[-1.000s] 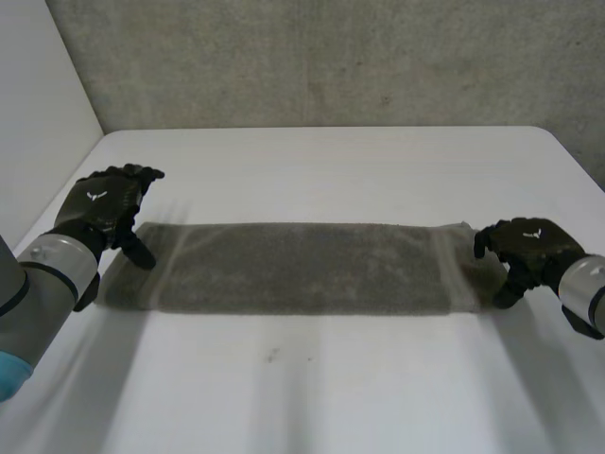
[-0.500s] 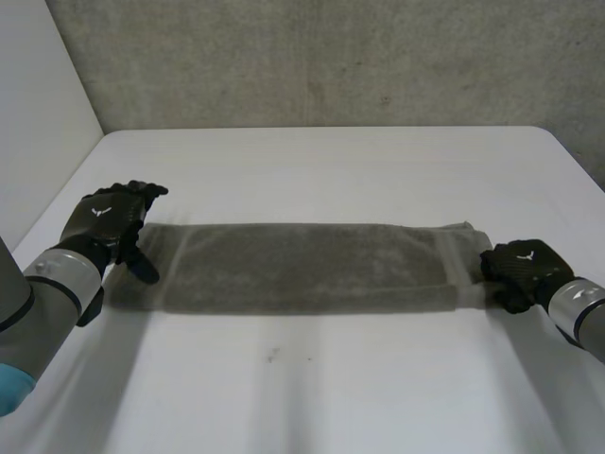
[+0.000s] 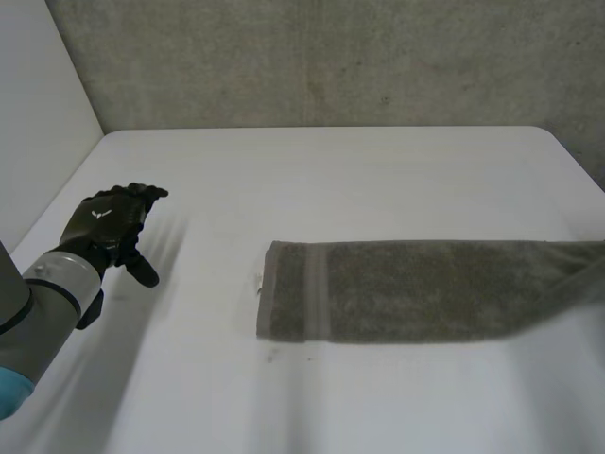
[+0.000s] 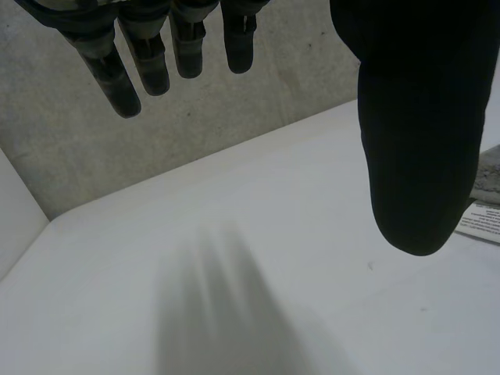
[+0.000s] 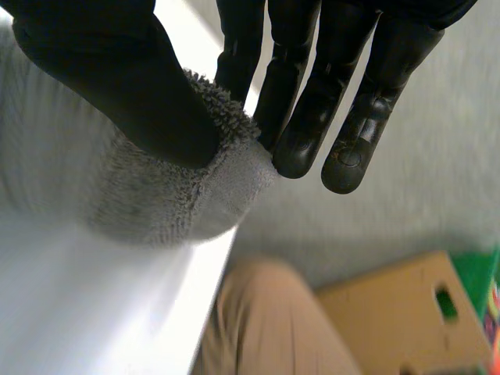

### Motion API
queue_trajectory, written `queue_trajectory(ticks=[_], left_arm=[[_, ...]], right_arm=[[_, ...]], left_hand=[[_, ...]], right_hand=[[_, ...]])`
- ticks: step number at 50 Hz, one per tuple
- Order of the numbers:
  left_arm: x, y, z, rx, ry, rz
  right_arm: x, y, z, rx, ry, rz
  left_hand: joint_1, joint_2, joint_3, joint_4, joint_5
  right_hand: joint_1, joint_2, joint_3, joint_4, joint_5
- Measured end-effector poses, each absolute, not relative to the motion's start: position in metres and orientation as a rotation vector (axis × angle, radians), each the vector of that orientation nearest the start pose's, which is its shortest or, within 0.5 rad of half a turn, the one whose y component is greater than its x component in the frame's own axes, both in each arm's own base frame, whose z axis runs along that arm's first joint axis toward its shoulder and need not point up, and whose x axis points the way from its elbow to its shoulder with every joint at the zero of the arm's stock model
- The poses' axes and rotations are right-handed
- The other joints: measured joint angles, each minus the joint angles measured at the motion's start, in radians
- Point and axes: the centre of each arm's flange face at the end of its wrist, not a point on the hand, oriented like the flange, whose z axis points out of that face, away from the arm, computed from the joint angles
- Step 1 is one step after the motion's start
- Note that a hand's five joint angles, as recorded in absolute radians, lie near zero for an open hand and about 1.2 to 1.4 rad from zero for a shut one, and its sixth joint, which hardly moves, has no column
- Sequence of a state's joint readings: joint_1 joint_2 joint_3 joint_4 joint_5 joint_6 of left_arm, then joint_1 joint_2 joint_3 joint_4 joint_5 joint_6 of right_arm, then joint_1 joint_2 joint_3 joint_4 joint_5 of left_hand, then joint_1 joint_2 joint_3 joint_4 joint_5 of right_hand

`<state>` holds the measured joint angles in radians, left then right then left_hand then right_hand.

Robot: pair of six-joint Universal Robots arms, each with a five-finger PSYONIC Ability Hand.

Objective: Fold the towel.

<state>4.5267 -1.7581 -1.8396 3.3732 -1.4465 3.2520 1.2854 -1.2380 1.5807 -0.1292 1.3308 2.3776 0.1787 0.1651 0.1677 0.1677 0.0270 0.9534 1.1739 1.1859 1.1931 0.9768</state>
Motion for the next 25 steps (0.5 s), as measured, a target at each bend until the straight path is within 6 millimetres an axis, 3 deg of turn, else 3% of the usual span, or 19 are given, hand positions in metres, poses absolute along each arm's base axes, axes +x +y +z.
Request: queue_trajectory(ticks=[2,5,7,10,11,12,13,14,15,17,19,21,22,25], left_arm=[[-0.197,-0.275,0.193,0.505,2.524,-2.041],[-0.197,-0.275,0.193,0.505,2.525,-2.041],[-0.196,-0.275,0.193,0.505,2.525,-2.040],[-0.196,-0.275,0.193,0.504,2.524,-2.040],[-0.197,-0.275,0.193,0.504,2.524,-2.040],[-0.197,-0.275,0.193,0.504,2.524,-2.040],[-0.197,-0.274,0.193,0.504,2.524,-2.040],[-0.197,-0.274,0.193,0.504,2.524,-2.040],[-0.197,-0.274,0.193,0.504,2.525,-2.039],[-0.197,-0.274,0.193,0.505,2.525,-2.039],[-0.197,-0.273,0.193,0.506,2.527,-2.037],[-0.197,-0.273,0.193,0.508,2.530,-2.035],[-0.197,-0.273,0.193,0.510,2.531,-2.034],[-0.198,-0.271,0.192,0.516,2.536,-2.031]], right_arm=[[0.072,-0.377,0.221,-0.976,2.616,-2.219],[0.129,-0.367,0.242,-1.051,2.387,-2.278],[0.152,-0.361,0.249,-1.083,2.300,-2.290],[0.225,-0.333,0.262,-1.201,2.041,-2.274],[0.239,-0.326,0.262,-1.225,1.994,-2.262],[0.239,-0.326,0.262,-1.225,1.994,-2.262],[0.280,-0.302,0.259,-1.300,1.869,-2.206],[0.280,-0.302,0.259,-1.300,1.869,-2.206],[0.312,-0.280,0.252,-1.363,1.774,-2.148],[0.341,-0.257,0.242,-1.422,1.697,-2.081],[0.360,-0.240,0.229,-1.471,1.652,-2.017],[0.366,-0.234,0.223,-1.487,1.642,-1.994],[0.381,-0.220,0.207,-1.531,1.618,-1.929],[0.396,-0.200,0.179,-1.595,1.609,-1.829]], left_hand=[[0.000,0.000,0.000,0.000,0.000],[0.000,0.000,0.000,0.000,0.000],[0.000,0.000,0.000,0.000,0.000],[0.000,0.000,0.000,0.000,0.000],[0.000,0.000,0.000,0.000,0.000],[0.000,0.000,0.000,0.000,0.000],[0.000,0.000,0.000,0.000,0.000],[0.000,0.000,0.000,0.000,0.000],[0.000,0.000,0.000,0.000,0.000],[0.000,0.000,0.000,0.000,0.000],[0.000,0.000,0.000,0.000,0.000],[0.000,0.000,0.000,0.000,0.000],[0.000,0.000,0.000,0.000,0.000],[0.000,0.000,0.000,-0.001,0.000]], right_hand=[[0.000,0.000,0.000,0.000,0.000],[0.000,0.000,0.006,0.000,0.001],[0.000,0.000,0.006,0.000,0.001],[0.000,0.000,0.006,0.000,0.001],[0.000,0.000,0.006,0.000,0.001],[0.000,0.000,0.006,0.000,0.001],[0.000,0.000,0.006,0.000,0.002],[0.000,0.000,0.006,0.000,0.002],[0.000,0.000,0.006,0.000,0.002],[0.000,0.000,0.006,0.001,0.002],[0.000,0.000,0.006,0.001,0.002],[0.000,0.000,0.006,0.001,0.003],[0.000,0.000,0.006,0.001,0.003],[0.000,0.000,0.006,0.001,0.003]])
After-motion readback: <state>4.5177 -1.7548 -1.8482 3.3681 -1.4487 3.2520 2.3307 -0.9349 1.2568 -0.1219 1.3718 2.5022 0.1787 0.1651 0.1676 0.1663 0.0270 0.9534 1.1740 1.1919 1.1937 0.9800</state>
